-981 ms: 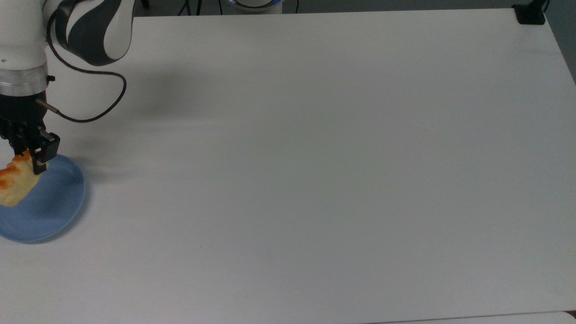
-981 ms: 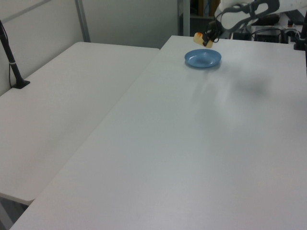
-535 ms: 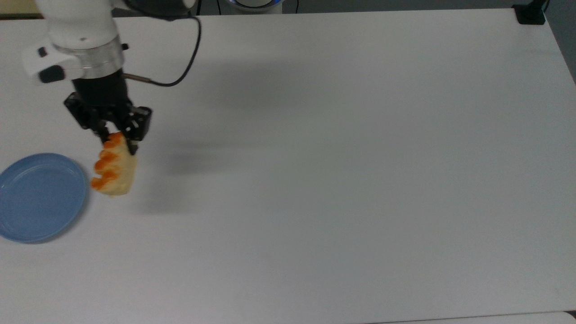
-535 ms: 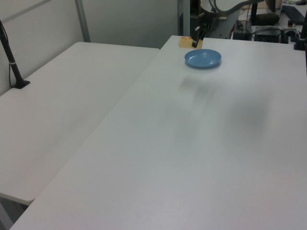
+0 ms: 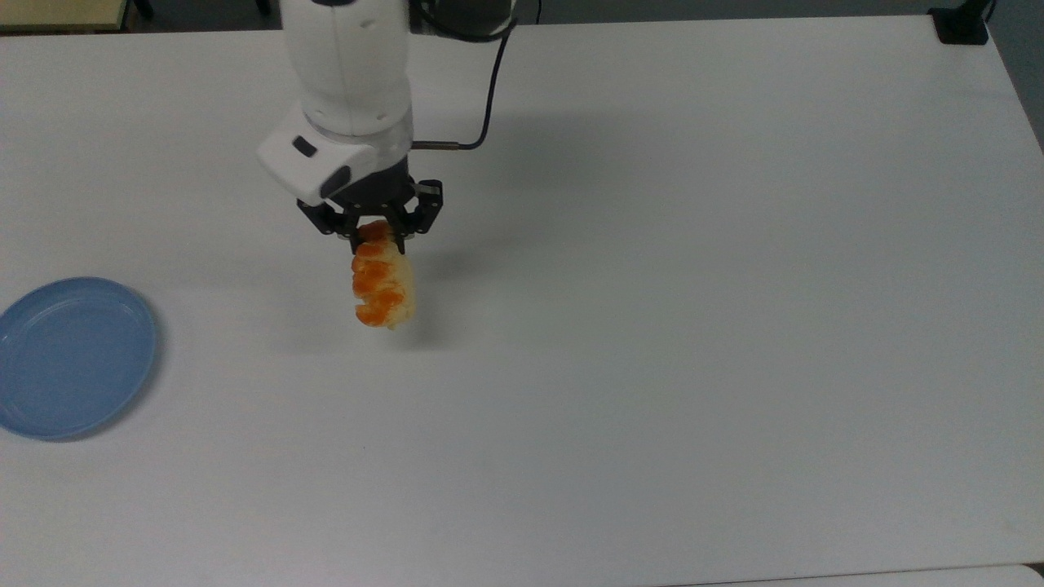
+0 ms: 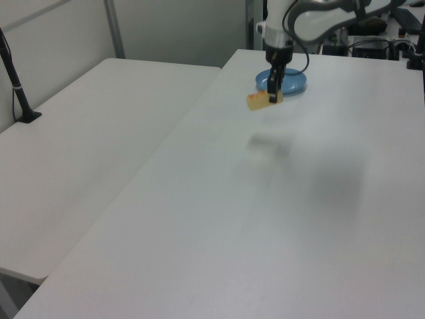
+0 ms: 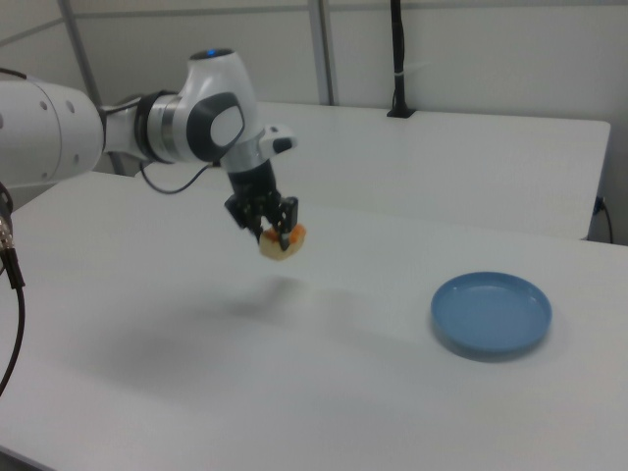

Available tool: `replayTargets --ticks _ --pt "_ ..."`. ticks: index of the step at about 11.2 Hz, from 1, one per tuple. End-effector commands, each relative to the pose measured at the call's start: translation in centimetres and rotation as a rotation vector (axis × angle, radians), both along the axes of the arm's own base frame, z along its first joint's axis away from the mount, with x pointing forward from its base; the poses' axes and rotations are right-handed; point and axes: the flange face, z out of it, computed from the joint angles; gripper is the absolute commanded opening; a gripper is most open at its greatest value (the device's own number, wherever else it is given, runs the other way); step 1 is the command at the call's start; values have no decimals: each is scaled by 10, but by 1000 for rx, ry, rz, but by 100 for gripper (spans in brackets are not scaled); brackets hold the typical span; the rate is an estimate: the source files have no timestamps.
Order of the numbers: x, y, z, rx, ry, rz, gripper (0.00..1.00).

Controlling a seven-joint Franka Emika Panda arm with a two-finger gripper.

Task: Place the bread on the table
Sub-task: 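Lift the bread off the plate and carry it away from the plate, then lower the bread onto the bare table surface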

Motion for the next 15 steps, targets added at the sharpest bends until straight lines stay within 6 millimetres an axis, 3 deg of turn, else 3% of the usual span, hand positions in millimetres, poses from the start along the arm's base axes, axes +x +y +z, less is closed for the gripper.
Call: replayTargets --ticks 1,8,10,15 --pt "-9 15 -45 -80 82 105 46" --pt "-7 25 -87 -158 108 145 46" --pt "-7 22 -88 -154 109 136 100" --pt "-6 19 -72 -144 82 52 100"
